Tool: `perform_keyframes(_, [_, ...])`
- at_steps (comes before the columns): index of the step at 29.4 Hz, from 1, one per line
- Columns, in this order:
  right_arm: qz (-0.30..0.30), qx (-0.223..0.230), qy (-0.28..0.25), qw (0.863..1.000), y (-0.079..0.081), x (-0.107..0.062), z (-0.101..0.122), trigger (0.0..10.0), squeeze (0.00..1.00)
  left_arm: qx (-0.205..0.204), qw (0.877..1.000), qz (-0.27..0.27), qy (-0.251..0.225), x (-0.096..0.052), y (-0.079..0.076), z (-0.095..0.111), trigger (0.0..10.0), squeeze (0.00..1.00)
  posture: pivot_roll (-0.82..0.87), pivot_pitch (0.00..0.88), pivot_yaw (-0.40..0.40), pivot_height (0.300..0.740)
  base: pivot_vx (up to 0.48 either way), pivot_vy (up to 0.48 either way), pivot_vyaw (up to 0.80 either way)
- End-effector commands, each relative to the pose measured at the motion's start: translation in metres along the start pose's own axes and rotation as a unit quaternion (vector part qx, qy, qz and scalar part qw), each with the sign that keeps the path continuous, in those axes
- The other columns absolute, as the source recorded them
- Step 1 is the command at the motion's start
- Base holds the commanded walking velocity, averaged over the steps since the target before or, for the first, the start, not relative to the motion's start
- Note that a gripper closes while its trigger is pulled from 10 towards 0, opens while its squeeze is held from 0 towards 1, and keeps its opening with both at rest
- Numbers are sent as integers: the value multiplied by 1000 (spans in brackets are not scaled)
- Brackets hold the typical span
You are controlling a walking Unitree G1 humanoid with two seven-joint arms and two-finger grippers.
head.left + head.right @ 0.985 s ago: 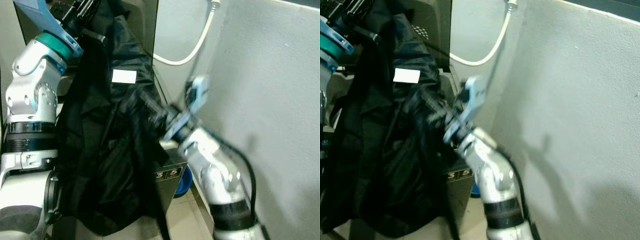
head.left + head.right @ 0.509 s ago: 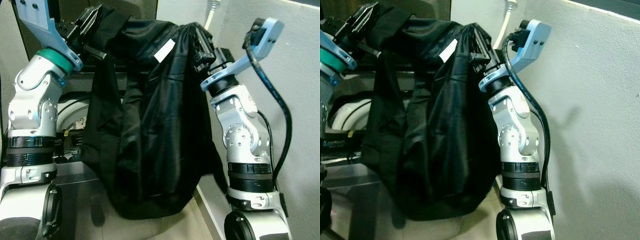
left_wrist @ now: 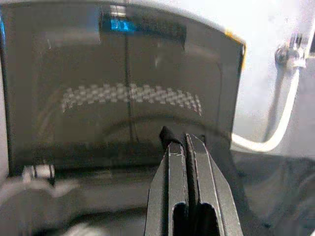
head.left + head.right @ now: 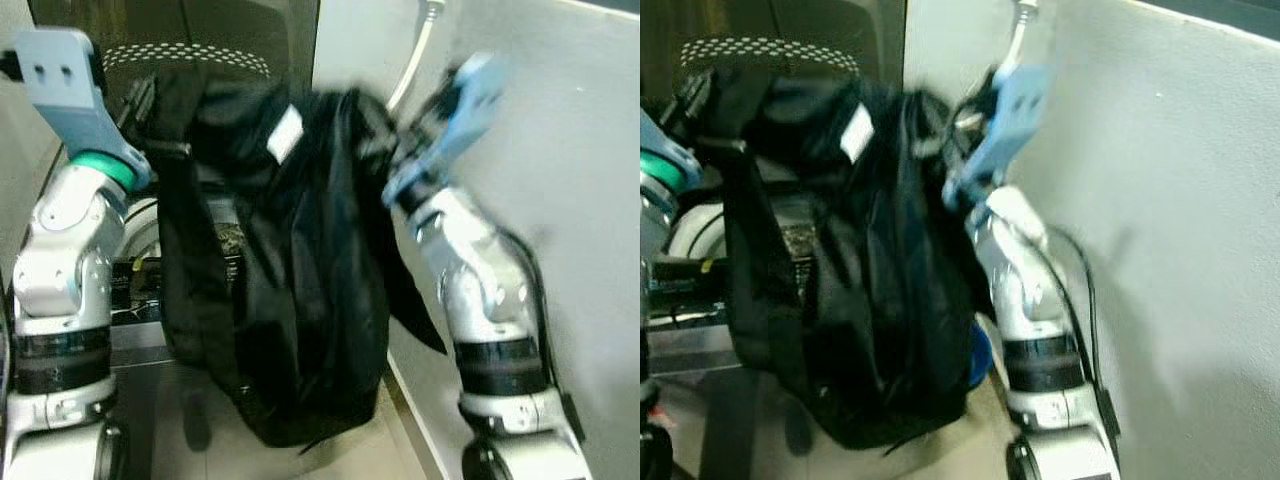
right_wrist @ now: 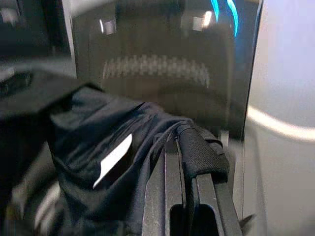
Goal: Clothes washing
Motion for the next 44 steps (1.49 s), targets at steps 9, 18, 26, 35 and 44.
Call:
perform_keyframes(9, [9, -23, 6, 1000, 0, -9, -7, 10000, 0, 30, 999, 20, 9, -17, -9, -11, 10000, 0, 40, 50, -51, 740, 0, 0, 0])
perform_keyframes(18, [7, -17, -2, 1000, 7, -6, -2, 10000, 0, 25, 998, 53, -6, -24, -7, -2, 10000, 0, 45, 47, -54, 740, 201, 0, 0])
perform_keyframes(26, [27, -8, -10, 1000, 19, -7, -4, 10000, 0, 25, 998, 64, -7, -25, -5, -2, 10000, 0, 47, 52, -52, 740, 352, 0, 428])
perform_keyframes(35, [16, -12, -11, 1000, 12, -9, -5, 10000, 0, 13, 999, 48, 5, -26, -10, -5, 10000, 0, 47, 65, -49, 740, 198, 0, 0])
perform_keyframes(44, [5, -9, -13, 1000, 6, -11, -4, 10000, 0, 20, 999, 44, 8, -28, -13, -6, 10000, 0, 45, 66, -47, 740, 0, 0, 0])
Point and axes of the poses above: a point about 5 cm out from each wrist's last joint towards the gripper, its own x axis pointing out of the wrist towards the gripper, its own z axis along the axis of the wrist's last joint, y = z × x, the point moved 5 cm from there along x, pointing out of the wrist towards the gripper, and after that the axes turned 3 degrees about -x, right-handed, at the moved point
